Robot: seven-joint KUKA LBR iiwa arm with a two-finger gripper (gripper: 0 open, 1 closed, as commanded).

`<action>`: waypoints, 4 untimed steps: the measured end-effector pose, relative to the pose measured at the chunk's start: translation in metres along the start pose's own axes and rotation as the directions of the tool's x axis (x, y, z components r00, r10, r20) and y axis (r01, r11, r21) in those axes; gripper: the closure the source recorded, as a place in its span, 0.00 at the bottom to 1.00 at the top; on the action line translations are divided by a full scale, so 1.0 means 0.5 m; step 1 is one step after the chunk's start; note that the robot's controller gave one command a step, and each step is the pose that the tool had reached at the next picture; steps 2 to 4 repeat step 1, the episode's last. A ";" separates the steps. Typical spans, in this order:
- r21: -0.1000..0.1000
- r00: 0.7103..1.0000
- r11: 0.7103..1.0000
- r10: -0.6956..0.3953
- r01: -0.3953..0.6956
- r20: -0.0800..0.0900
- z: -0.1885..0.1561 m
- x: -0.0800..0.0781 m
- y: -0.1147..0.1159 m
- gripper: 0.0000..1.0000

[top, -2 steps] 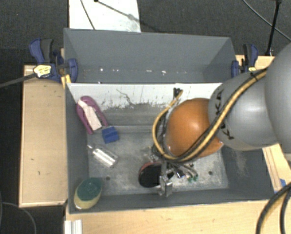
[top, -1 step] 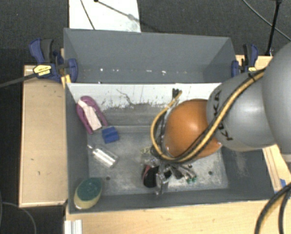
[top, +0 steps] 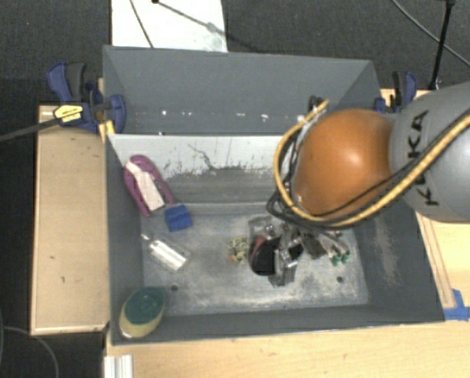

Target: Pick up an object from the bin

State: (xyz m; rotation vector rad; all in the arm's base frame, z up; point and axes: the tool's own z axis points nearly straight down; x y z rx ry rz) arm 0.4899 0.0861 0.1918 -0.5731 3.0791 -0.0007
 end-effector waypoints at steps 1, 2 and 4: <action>-0.001 1.000 1.000 0.019 -0.019 0.005 -0.179 -0.120 0.017 1.00; -0.001 1.000 1.000 0.019 -0.019 0.005 -0.179 -0.120 0.017 1.00; -0.001 1.000 1.000 0.019 -0.019 0.005 -0.179 -0.120 0.017 1.00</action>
Offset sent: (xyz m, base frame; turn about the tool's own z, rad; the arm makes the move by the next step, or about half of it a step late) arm 0.0486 0.0278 0.0848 0.0213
